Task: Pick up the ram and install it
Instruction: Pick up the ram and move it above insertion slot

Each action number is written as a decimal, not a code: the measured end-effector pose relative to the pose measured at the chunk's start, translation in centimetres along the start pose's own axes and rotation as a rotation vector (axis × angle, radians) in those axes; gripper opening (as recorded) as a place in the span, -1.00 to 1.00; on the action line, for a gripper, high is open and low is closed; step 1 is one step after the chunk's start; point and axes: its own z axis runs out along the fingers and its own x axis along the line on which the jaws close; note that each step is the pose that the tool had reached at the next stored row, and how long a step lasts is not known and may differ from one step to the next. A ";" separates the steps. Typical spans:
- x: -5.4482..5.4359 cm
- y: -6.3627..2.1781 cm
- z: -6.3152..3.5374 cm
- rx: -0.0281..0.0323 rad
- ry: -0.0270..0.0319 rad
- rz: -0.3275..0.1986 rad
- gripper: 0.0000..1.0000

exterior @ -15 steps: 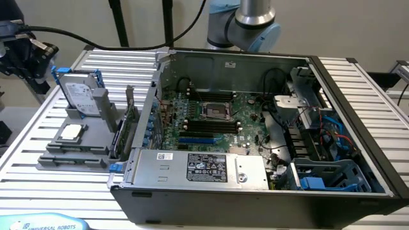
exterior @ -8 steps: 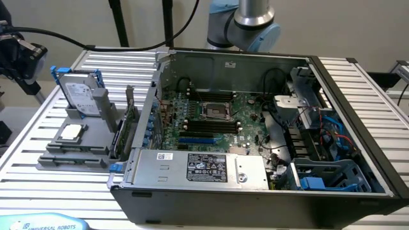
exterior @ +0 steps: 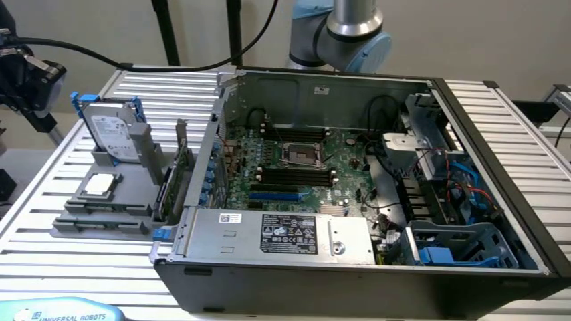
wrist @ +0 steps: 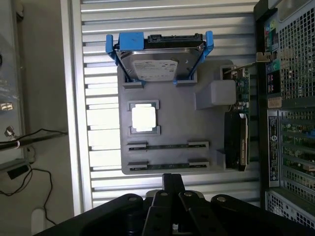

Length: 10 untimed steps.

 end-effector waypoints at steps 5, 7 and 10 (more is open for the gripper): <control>0.0 0.00 0.00 0.0000 0.0000 0.000 -0.79; 0.0 0.00 0.00 0.0000 0.0006 -0.009 -0.79; 0.0 0.00 0.03 0.0012 0.0028 -0.060 -0.79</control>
